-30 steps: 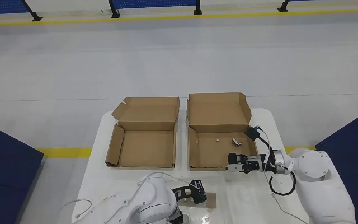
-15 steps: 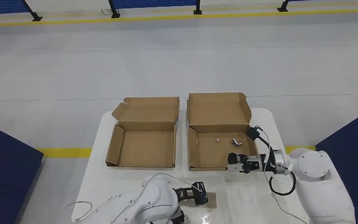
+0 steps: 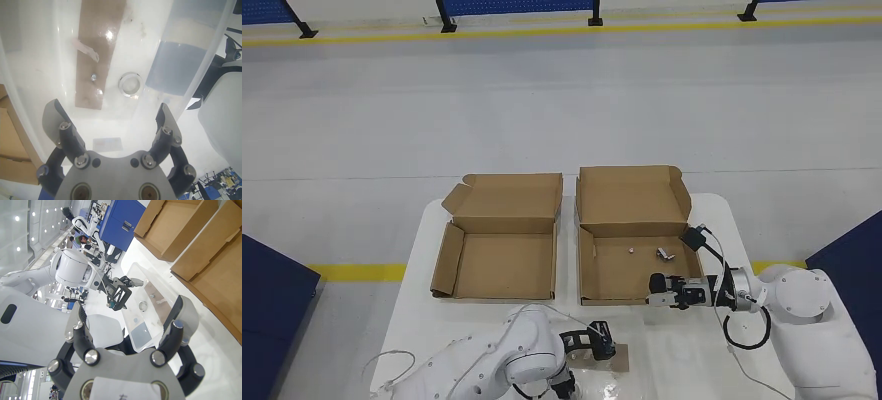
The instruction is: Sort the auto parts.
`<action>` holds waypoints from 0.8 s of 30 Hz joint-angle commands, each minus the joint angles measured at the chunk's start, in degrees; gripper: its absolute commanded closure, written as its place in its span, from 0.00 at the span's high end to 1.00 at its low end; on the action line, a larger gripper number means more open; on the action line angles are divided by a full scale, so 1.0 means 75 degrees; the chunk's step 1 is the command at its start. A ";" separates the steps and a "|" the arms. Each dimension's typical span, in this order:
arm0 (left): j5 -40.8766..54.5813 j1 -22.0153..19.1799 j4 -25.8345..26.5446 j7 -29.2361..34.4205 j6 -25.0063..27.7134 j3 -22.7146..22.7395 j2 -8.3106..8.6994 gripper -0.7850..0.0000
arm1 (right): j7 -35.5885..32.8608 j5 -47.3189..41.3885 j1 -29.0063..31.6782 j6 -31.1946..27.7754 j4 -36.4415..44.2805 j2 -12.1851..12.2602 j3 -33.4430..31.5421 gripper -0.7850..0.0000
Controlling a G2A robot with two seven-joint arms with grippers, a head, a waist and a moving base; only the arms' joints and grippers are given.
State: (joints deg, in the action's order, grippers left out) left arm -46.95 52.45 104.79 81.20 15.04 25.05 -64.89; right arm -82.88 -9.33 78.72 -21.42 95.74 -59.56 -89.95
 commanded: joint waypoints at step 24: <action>-0.0543 0.0338 -0.0673 -0.0529 -0.0092 -0.0254 -0.0153 0.77 | 0.0000 0.0000 0.0000 0.0000 0.0000 0.0000 0.0000 1.00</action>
State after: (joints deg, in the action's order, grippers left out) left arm -51.10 54.97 100.01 77.39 14.24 23.18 -65.97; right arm -82.88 -9.33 78.72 -21.42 95.74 -59.56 -89.95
